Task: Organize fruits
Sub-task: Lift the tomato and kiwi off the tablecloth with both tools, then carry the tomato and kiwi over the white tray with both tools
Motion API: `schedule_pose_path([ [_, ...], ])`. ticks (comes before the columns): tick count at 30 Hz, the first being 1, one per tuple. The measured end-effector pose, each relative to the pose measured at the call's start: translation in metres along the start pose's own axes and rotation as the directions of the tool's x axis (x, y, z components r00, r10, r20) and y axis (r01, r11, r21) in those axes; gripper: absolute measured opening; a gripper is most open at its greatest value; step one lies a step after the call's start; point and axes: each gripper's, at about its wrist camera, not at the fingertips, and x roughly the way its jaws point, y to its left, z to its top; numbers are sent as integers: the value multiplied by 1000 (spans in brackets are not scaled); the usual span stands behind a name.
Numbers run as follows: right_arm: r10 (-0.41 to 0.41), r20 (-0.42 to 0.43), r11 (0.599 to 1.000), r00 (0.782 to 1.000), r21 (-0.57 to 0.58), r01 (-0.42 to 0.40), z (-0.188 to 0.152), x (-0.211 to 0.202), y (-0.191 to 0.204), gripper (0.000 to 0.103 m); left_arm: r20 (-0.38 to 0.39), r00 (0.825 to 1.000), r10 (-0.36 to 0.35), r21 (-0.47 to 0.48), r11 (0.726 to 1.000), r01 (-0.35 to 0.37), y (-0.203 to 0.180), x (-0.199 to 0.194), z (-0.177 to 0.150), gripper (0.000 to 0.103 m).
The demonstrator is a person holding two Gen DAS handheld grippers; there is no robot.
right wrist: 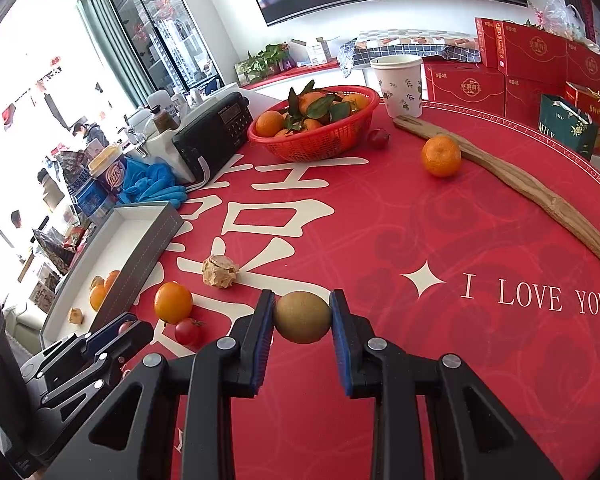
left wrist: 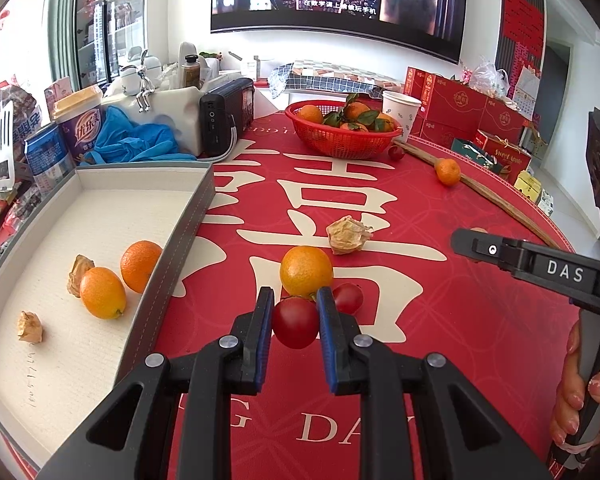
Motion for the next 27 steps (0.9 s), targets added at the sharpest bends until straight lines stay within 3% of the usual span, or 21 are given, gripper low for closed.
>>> schedule_pose_path([
  [10,58,-4,998,998,-10,-58,0,-1,12,29,63,998,12,-63,998,-8,24,-18,16,24],
  [16,76,-4,995,997,-59,-76,9,0,45,29,71,994,79,-140,988,-69,64,-22,25,24],
  [27,170,-108,965,979,-185,-188,25,41,154,29,15,985,174,-345,925,-158,153,-29,22,24],
])
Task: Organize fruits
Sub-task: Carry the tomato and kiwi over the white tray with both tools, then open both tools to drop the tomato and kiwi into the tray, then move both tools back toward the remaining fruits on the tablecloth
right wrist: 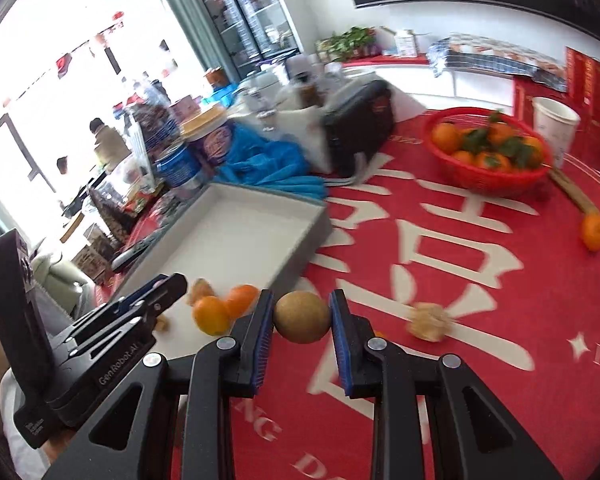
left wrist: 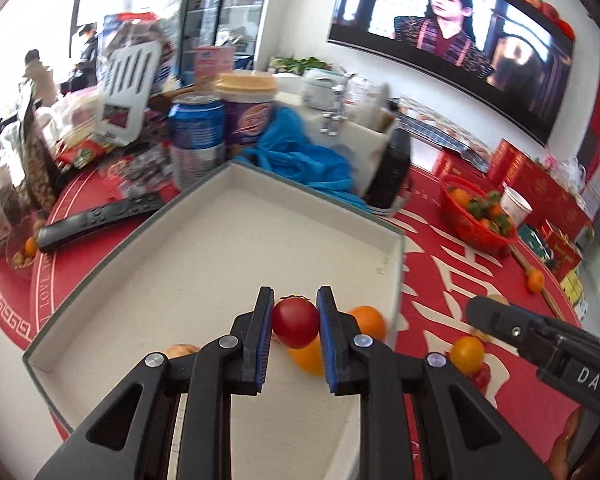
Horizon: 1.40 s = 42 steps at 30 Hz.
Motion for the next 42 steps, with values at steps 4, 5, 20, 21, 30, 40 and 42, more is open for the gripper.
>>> schedule_pose_path([
  [4,41,-45,999,998,-29,-42,9,30,33,29,-22,999,28,-55,998,-30,23,5,2,24],
  [5,46,-56,998,997,-36,-48,10,38,39,29,-28,999,31,-65,997,-33,26,6,2,24],
  [20,1,-131,996,991,-86,-13,14,89,71,29,-85,992,95,-146,984,-107,48,17,-3,46],
  [21,5,-132,996,991,-83,-16,15,89,71,29,-85,991,104,-161,980,-117,52,17,-4,53],
  [30,-19,-86,1000,996,1,19,30,76,48,103,-3,994,112,-231,967,-110,62,0,1,81],
  [40,-361,12,930,933,79,359,47,8,-58,103,31,997,-65,46,997,64,-22,-14,-11,81],
  [42,-434,4,893,901,132,429,44,-6,-96,103,24,995,-94,99,991,91,-38,-15,-16,81],
])
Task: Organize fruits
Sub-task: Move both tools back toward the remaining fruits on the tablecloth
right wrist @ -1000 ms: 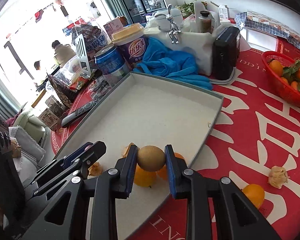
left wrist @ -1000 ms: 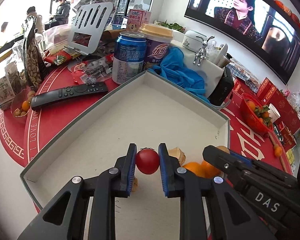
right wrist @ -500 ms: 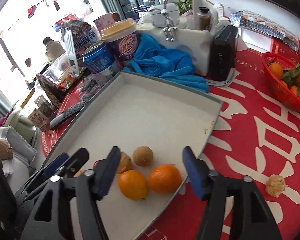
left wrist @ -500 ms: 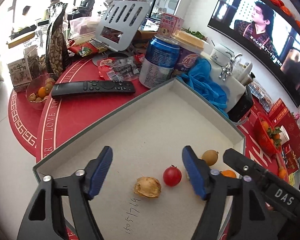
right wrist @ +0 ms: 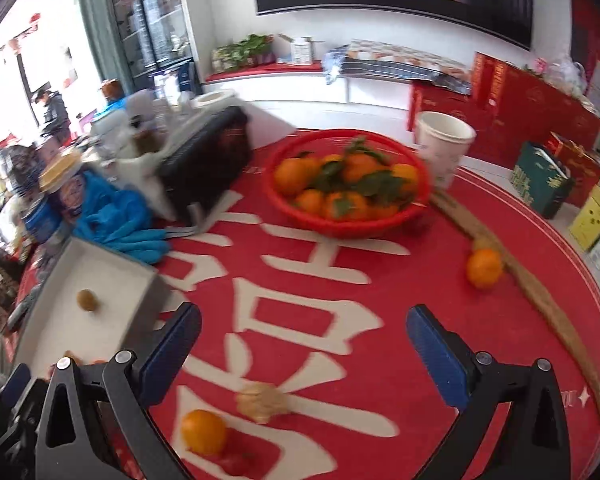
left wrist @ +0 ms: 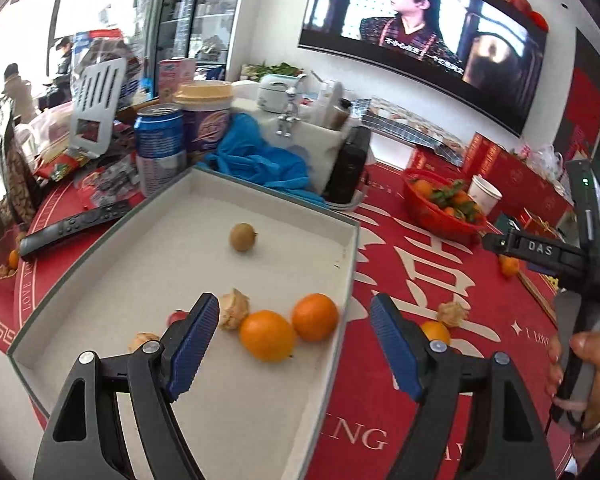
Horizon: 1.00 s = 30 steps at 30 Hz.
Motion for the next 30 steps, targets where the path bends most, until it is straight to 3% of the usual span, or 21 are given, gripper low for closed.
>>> schedule_pose_path([
  [4,-147,-7,985,989,95,147,-1,14,-77,103,-26,998,-57,75,995,58,-28,3,-7,81],
  [7,-190,-31,974,981,120,192,-4,24,-116,103,-46,995,-87,110,990,91,-42,6,-11,81],
  [13,-228,-26,968,973,98,230,-1,47,-133,102,-73,991,-113,168,978,124,-62,14,-17,81],
  [16,-229,-37,970,973,75,231,3,62,-134,76,-92,988,-125,189,972,141,-69,18,-20,81],
  [19,-219,-50,972,974,74,222,4,72,-127,75,-106,986,-130,208,967,150,-74,23,-22,81],
  [20,-221,-46,972,974,73,224,5,73,-127,69,-111,985,-130,211,966,151,-75,24,-23,81],
  [23,-201,-36,976,979,77,203,7,74,-127,36,-128,983,-135,224,961,161,-79,28,-26,81],
  [30,-90,-5,991,996,101,90,-23,35,-122,30,-143,979,-149,253,950,181,-84,28,-31,81],
])
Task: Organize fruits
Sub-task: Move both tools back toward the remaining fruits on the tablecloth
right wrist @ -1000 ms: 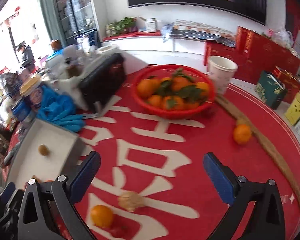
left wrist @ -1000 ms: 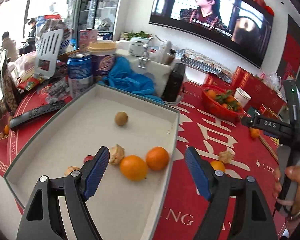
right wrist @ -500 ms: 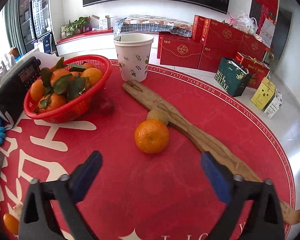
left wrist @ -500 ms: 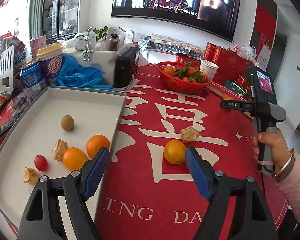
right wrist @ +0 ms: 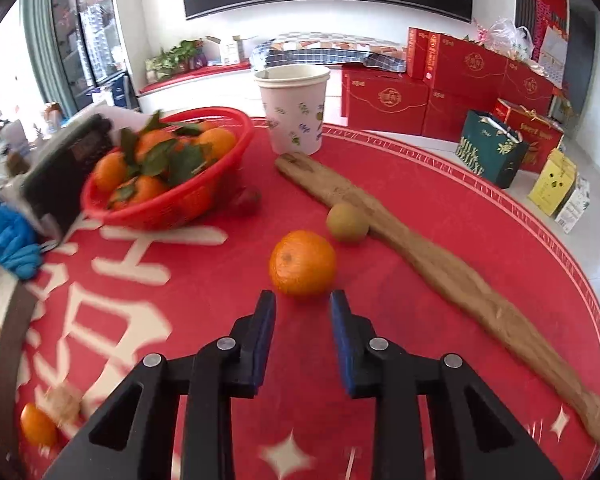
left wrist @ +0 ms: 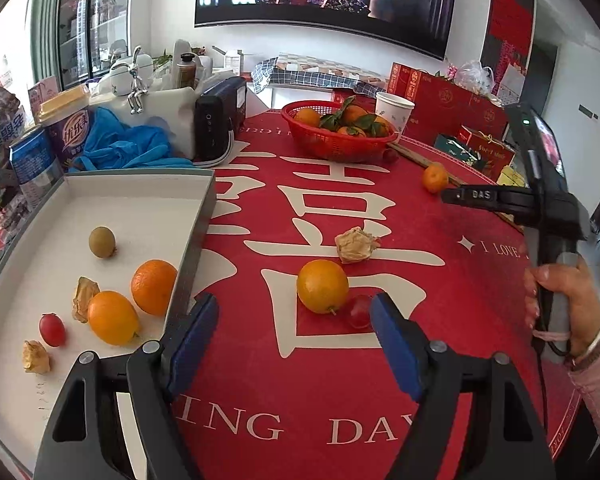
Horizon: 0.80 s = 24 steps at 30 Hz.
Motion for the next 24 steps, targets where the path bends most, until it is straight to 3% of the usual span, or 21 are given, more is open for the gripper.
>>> schedule_pose_path([
  [6,112,26,993,993,-32,-111,-60,-63,9,30,-8,1000,-2,53,999,2,-11,5,1,81],
  [11,192,-13,981,981,-28,-192,-76,-62,10,32,-70,998,-3,40,999,6,-21,27,10,81],
  [12,184,-25,982,983,-31,-185,-76,-60,9,36,-80,997,4,43,999,0,-23,32,11,81],
  [14,197,-33,980,980,-21,-198,-76,-58,4,75,-111,994,16,52,999,-11,-26,45,15,81],
  [15,210,-26,978,977,-8,-210,-77,-61,1,76,-126,992,18,51,999,-12,-27,50,17,80],
  [18,227,5,974,974,1,-227,-76,-69,-7,76,-172,985,19,31,999,-14,-26,66,21,70],
  [20,227,5,974,974,14,-228,-74,-70,-12,76,-163,986,46,47,998,-39,-28,67,23,64],
  [22,240,-10,970,971,38,-240,-75,-67,-17,76,-155,987,44,54,998,-36,-28,65,23,47],
  [24,246,-26,968,969,53,-244,-75,-64,-20,76,-150,988,43,47,998,-36,-26,64,23,37],
])
